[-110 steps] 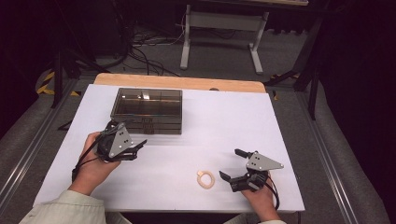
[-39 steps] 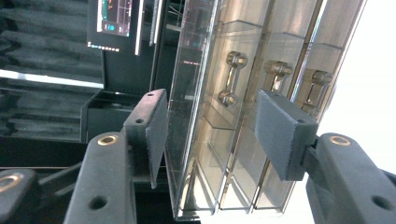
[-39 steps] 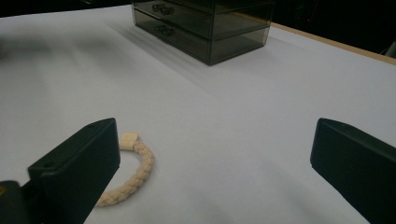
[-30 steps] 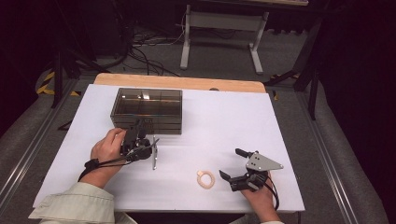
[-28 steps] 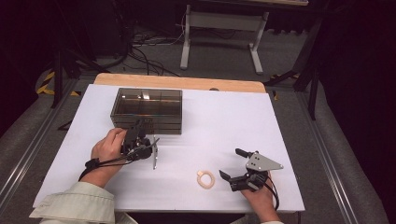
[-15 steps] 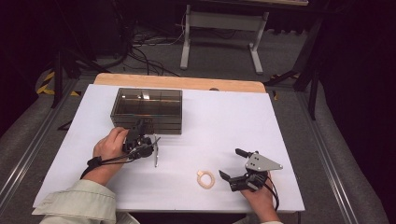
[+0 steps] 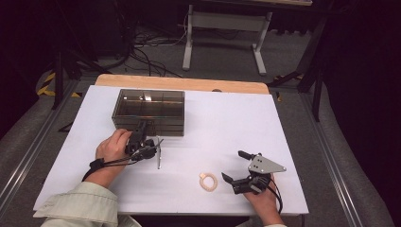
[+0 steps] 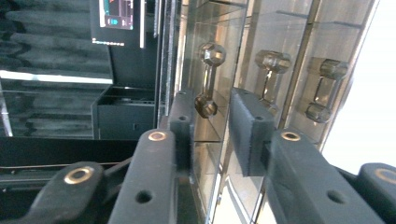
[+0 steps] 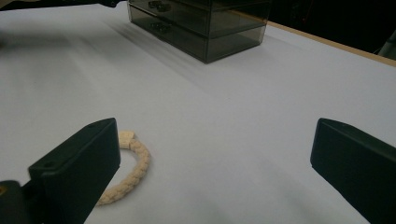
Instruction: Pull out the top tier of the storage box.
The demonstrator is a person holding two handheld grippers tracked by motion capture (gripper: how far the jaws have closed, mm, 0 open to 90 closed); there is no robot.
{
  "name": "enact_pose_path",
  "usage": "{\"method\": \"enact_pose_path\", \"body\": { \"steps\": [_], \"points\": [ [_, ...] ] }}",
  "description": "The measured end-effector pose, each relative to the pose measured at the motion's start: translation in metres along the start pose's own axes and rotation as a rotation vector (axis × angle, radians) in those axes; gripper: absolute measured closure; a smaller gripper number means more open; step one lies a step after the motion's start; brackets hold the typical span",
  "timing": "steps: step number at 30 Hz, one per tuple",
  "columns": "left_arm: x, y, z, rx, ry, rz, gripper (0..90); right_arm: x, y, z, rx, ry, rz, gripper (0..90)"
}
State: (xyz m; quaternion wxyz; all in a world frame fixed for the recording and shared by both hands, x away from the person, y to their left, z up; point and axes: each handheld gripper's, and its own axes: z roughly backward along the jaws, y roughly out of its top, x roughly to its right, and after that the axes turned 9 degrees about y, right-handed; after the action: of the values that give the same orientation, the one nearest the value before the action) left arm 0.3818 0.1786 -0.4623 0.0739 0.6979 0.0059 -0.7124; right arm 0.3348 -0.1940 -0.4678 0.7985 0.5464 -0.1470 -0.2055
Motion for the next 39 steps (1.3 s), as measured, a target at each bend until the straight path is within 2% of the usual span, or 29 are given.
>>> {"method": "enact_pose_path", "body": {
  "steps": [3,11,13,21,24,34,35,36,37,39],
  "points": [
    [-0.001,0.000,0.000,-0.002,0.013,0.000,78.8,0.000,0.000,0.000,0.000,0.001,0.001,2.1],
    [-0.001,0.000,0.000,-0.003,0.012,0.003,79.0,0.000,0.000,0.000,0.000,0.004,0.003,2.1],
    [-0.001,0.000,-0.001,0.002,0.007,0.016,79.0,0.000,0.000,0.000,0.000,0.005,0.003,2.2],
    [-0.005,-0.002,0.003,-0.002,-0.020,0.024,79.4,0.000,0.000,0.000,0.003,0.010,0.002,2.1],
    [-0.009,-0.003,0.006,0.002,-0.055,0.040,79.4,0.000,0.000,0.000,0.002,0.012,0.002,2.1],
    [-0.012,-0.003,0.015,0.013,-0.073,0.032,79.4,0.001,0.000,0.000,0.004,0.017,-0.002,2.2],
    [-0.012,-0.003,0.016,0.019,-0.080,0.039,80.0,0.001,0.000,0.000,0.004,0.017,-0.002,2.2],
    [-0.013,-0.003,0.019,0.031,-0.067,0.040,82.3,0.001,0.000,0.000,0.004,0.018,-0.002,2.2],
    [-0.015,-0.003,0.021,0.034,-0.065,0.038,89.4,0.001,0.000,0.000,0.004,0.018,-0.001,2.2],
    [-0.017,-0.003,0.022,0.041,-0.069,0.048,88.9,0.001,0.000,0.000,0.004,0.018,-0.002,2.2]
  ]
}}
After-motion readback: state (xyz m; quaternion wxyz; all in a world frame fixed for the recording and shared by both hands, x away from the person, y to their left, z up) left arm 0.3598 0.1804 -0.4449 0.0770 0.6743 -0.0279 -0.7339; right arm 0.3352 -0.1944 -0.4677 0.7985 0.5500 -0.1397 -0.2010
